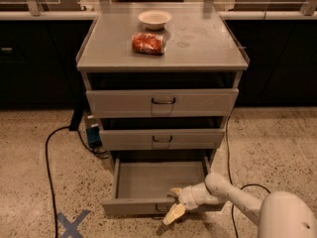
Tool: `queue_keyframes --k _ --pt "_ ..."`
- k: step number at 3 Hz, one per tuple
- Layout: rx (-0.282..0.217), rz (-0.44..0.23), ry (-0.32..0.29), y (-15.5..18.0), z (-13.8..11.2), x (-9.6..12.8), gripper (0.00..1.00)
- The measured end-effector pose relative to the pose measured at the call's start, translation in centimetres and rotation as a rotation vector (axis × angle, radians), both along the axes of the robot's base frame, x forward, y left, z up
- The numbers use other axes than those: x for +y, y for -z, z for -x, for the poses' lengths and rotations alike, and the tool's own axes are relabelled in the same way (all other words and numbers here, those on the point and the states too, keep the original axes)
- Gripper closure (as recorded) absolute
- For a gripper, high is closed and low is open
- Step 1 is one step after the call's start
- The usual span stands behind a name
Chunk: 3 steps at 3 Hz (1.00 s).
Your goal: Open bottom drawer
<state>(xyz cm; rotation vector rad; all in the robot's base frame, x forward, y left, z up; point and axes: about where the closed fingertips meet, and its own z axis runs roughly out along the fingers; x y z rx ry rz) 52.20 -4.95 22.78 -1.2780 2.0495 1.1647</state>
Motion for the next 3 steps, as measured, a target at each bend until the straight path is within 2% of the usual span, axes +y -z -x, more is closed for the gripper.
queue_keyframes --k 1,3 --pt "-0.039 0.026 0.013 -1.1 3.0 0.4 0.00" --pt "-0.052 0.028 -0.013 0.2 0.7 1.2 0.00"
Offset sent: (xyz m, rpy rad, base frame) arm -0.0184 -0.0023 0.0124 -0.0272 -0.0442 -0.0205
